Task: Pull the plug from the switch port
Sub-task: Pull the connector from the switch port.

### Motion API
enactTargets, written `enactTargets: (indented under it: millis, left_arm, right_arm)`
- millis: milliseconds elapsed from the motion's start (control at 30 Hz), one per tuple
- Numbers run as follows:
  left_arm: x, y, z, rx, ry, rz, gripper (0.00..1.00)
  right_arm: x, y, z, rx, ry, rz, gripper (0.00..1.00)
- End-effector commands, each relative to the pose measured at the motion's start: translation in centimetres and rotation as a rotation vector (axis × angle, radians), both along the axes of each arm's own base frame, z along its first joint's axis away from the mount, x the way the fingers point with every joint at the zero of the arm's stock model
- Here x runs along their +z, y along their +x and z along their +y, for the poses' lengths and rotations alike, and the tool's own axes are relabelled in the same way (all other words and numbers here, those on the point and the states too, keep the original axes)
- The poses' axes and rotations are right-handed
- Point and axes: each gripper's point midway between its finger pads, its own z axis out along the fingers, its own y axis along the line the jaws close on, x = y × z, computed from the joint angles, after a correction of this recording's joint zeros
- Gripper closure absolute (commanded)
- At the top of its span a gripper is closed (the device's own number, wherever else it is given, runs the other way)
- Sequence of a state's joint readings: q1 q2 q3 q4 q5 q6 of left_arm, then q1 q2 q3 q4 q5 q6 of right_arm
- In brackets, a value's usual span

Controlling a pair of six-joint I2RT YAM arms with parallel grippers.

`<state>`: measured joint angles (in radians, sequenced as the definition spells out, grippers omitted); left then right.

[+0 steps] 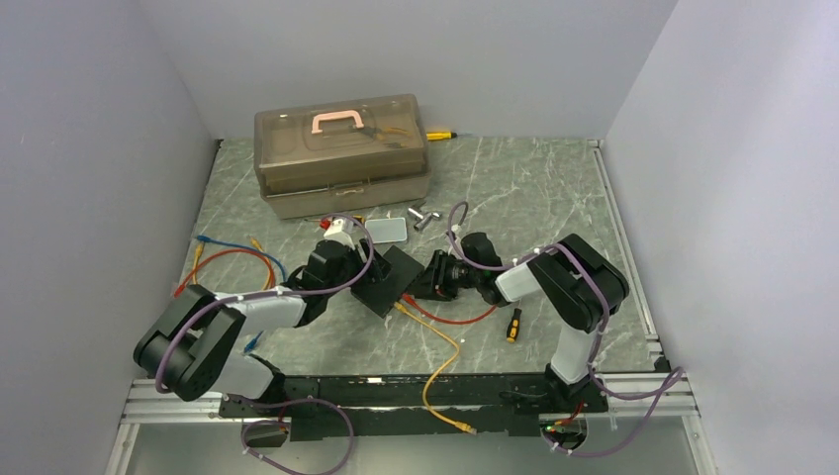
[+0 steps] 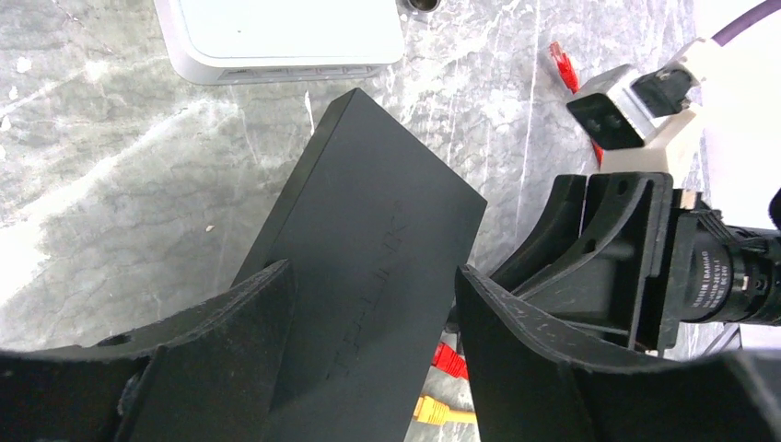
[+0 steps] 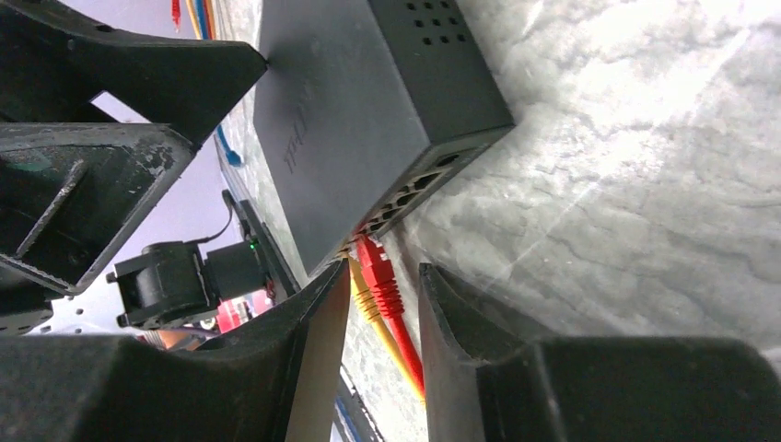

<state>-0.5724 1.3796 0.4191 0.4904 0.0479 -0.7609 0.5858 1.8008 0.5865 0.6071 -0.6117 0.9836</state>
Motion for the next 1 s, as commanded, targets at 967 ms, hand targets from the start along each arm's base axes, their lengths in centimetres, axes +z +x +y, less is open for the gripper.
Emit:
enactTargets:
  millis: [967]
  left_arm:
    - [-4.9, -1.9, 1.8, 0.057, 0.031, 0.085, 0.40]
  right_arm:
    - [-0.2, 0.1, 1.8, -0.074, 0.136, 0.181, 0.71]
